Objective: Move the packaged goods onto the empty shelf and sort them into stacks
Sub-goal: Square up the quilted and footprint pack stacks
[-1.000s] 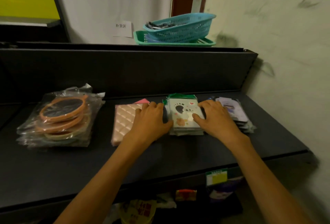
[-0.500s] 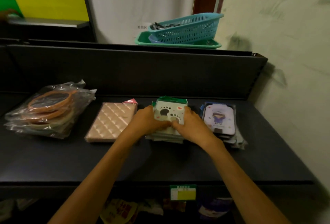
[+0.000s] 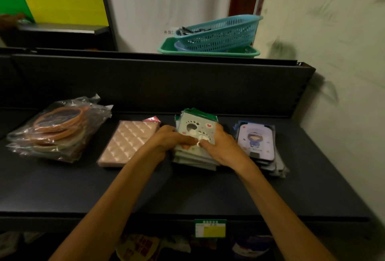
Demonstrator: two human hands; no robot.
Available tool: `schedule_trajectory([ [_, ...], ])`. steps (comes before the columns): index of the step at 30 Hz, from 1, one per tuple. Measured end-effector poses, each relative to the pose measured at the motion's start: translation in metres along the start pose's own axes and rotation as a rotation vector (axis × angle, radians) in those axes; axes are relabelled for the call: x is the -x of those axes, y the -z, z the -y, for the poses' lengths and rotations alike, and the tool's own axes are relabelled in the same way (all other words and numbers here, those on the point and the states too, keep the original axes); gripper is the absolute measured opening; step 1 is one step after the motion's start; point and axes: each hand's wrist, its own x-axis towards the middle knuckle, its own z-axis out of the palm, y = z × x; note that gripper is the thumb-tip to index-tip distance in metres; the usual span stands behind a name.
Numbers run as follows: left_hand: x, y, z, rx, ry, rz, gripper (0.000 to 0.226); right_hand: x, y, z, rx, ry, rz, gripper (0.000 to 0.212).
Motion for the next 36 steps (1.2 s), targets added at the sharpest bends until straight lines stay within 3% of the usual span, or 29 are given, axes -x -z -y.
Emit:
schedule_trajectory([
  [5, 0.000, 0.001, 0.005, 0.104, -0.017, 0.080, 0.064, 0.000, 0.001, -0.002, -0.068, 0.017, -0.028, 0.069],
  [8, 0.002, 0.004, 0.011, 0.171, -0.097, 0.070, 0.054, -0.002, -0.002, 0.002, -0.091, 0.003, -0.069, 0.064],
  [13, 0.009, 0.008, 0.017, 0.228, -0.405, 0.042, 0.064, -0.006, -0.009, 0.018, -0.466, -0.081, -0.117, 0.052],
  [18, 0.006, 0.004, 0.015, 0.121, -0.630, 0.004, 0.075, -0.012, -0.016, 0.021, -0.716, -0.001, -0.225, 0.051],
  [26, 0.000, -0.007, 0.020, 0.056, -0.695, 0.040, 0.093, -0.012, -0.016, 0.012, -0.700, 0.149, -0.270, 0.064],
  [36, -0.002, -0.009, 0.021, 0.069, -0.718, 0.062, 0.095, -0.013, -0.010, 0.005, -0.553, 0.232, -0.293, 0.072],
])
